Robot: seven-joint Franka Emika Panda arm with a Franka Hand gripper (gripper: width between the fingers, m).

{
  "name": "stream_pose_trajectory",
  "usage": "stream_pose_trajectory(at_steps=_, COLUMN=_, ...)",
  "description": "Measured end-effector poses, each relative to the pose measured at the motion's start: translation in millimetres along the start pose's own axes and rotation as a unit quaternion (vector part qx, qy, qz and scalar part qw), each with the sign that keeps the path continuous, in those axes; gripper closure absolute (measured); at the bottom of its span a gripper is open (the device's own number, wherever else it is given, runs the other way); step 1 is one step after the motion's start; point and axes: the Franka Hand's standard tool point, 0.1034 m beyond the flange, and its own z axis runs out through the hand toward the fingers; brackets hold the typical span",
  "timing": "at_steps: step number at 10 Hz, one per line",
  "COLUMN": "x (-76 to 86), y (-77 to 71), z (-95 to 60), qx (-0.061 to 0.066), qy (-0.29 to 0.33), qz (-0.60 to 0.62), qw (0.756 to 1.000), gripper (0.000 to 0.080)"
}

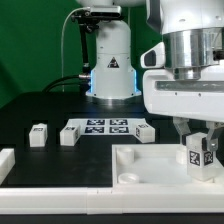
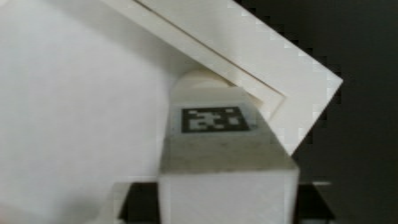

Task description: Assemble one leg

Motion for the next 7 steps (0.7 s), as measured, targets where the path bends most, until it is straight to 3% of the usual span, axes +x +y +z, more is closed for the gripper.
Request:
stream_pose_trajectory(at_steps=2, x=-1.3, y=0.2, z=0.0, qx=0.001, qy=-0.003, qz=0.086, qw=0.996, gripper=0.0506)
stream_pose_trajectory(at_steps=4, x=-1.4, y=0.2, z=0.3, qx=0.002, qy=-0.004, qz=0.054, qw=0.999, gripper=0.0496)
stream_pose_trajectory(at_steps=6, x=-3.0, y=-2.6, z=-0.8, qx=0.008, qy=-0.002, qz=-0.029, qw=1.000, gripper=0.0191)
stream_pose_trajectory(at_steps=7, x=-3.6, y=-4.1, z=-1.2, qx=0.011, qy=0.000, qz=-0.104, qw=0.995, gripper=0.0191)
